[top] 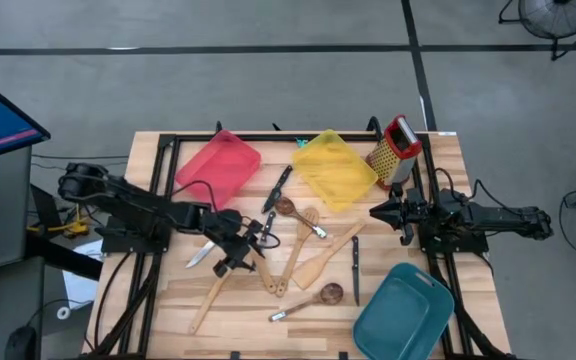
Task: Pick & Place Kitchen Items
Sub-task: Put the wooden slotted spatula into the red bin
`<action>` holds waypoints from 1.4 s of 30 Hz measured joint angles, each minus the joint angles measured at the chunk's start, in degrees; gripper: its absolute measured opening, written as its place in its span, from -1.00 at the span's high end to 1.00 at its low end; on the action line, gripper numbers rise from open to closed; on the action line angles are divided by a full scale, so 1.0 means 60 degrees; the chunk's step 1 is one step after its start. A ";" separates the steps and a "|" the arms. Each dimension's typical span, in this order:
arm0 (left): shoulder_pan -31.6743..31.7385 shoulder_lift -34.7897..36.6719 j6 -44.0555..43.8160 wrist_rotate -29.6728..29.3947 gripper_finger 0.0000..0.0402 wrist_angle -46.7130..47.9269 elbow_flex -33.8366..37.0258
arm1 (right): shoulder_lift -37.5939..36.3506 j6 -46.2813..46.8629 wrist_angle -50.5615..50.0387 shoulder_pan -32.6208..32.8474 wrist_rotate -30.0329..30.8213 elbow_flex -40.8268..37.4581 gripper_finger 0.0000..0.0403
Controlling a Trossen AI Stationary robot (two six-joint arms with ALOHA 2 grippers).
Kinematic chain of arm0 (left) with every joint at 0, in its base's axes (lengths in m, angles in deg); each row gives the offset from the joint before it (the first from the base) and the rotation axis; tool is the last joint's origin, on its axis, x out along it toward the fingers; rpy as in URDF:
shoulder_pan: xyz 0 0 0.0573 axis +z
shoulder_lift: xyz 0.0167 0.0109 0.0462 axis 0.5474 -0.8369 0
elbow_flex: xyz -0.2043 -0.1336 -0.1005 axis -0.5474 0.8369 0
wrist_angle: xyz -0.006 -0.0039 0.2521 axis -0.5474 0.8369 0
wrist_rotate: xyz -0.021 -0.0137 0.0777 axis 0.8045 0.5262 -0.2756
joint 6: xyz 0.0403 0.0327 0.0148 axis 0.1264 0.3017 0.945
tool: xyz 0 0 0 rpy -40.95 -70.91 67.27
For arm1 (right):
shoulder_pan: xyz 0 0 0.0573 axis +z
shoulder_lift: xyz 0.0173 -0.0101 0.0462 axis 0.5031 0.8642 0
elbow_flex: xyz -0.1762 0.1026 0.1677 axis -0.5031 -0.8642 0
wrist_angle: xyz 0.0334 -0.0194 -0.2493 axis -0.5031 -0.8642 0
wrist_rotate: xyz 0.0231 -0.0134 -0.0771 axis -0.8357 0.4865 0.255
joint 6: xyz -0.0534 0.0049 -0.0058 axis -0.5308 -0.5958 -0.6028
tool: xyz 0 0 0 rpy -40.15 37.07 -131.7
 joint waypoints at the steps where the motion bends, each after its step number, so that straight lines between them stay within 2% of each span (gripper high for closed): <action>1: 0.0001 -0.0107 0.0040 0.0109 0.06 -0.0056 0.0004 | 0.0004 0.0000 0.0003 0.0000 0.0000 0.0000 0.64; 6: 0.0002 -0.0720 0.0058 0.0409 0.09 -0.0387 0.0004 | 0.0002 0.0000 0.0000 -0.0002 0.0000 0.0000 0.64; 13: 0.0004 -0.1749 0.0058 0.0410 0.09 -0.1862 0.0000 | 0.0004 0.0004 -0.0004 -0.0004 0.0002 0.0000 0.64; 27: 0.0004 -0.2781 0.0025 0.0427 0.08 -0.1936 0.0000 | 0.0000 0.0005 -0.0127 -0.0004 0.0004 0.0000 0.64; 42: 0.0138 -0.3735 0.0495 0.1167 0.12 -0.2074 -0.0288 | 0.0000 0.0007 -0.0146 -0.0004 0.0004 0.0004 0.64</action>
